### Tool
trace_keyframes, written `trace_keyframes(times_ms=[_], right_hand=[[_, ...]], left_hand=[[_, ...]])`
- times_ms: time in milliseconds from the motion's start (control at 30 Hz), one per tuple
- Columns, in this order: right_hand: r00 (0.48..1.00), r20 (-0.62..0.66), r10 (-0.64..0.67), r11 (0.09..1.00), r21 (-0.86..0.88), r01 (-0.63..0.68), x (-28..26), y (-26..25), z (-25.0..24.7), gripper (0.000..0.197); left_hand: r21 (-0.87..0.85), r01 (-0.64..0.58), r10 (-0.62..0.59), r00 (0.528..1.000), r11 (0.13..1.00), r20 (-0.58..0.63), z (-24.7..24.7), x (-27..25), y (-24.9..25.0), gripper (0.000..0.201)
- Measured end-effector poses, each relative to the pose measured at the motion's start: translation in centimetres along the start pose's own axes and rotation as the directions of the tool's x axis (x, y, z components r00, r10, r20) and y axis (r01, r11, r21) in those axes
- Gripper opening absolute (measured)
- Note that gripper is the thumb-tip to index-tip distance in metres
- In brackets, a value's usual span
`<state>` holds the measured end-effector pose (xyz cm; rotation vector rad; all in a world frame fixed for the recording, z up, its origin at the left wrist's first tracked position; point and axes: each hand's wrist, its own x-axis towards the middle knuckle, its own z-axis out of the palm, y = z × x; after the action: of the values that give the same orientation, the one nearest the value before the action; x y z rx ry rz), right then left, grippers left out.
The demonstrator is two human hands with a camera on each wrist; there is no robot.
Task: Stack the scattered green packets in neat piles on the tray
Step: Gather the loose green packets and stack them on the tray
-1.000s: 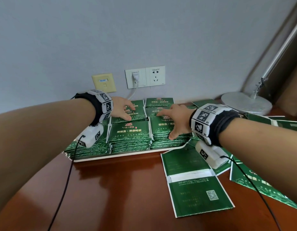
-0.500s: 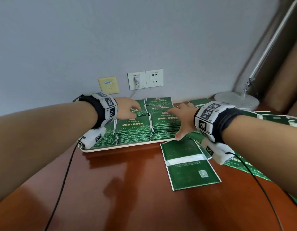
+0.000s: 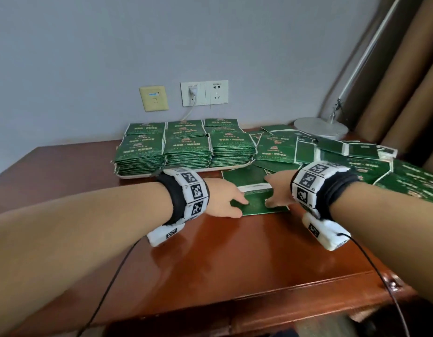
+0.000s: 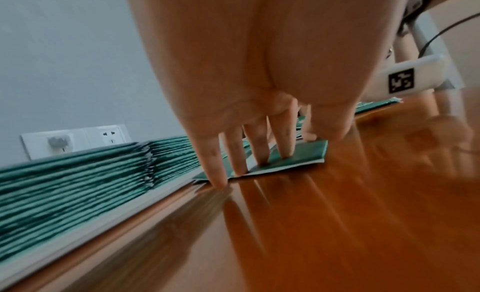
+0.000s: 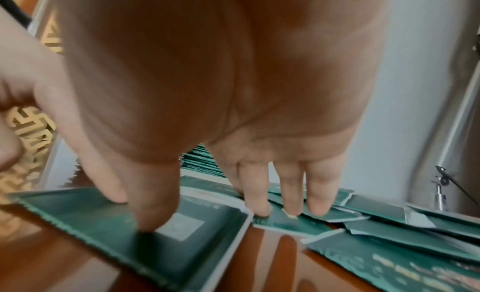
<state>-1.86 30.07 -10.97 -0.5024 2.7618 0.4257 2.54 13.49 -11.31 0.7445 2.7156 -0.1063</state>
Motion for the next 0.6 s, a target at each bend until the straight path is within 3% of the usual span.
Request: trace_keyframes(times_ms=[133, 467, 600], right_hand=[[0.997, -0.003, -0.073, 0.996, 0.044, 0.073, -1.0, -1.2, -0.8, 0.062], [0.937, -0.048, -0.345, 0.939, -0.029, 0.344, -2.6, -8.9, -2.4, 0.062], [0.934, -0.063, -0.353, 0.936, -0.037, 0.351, -2.1, -10.6, -3.0, 0.057]], left_hand=[[0.016, 0.053, -0.052, 0.997, 0.998, -0.048, 0.1, -2.3, -1.4, 0.039], [-0.008, 0.269, -0.269, 0.963, 0.963, -0.017, 2.7, -10.3, -8.1, 0.023], [0.069, 0.352, -0.350, 0.936, 0.933, -0.038, 3.2, -12.3, -9.5, 0.035]])
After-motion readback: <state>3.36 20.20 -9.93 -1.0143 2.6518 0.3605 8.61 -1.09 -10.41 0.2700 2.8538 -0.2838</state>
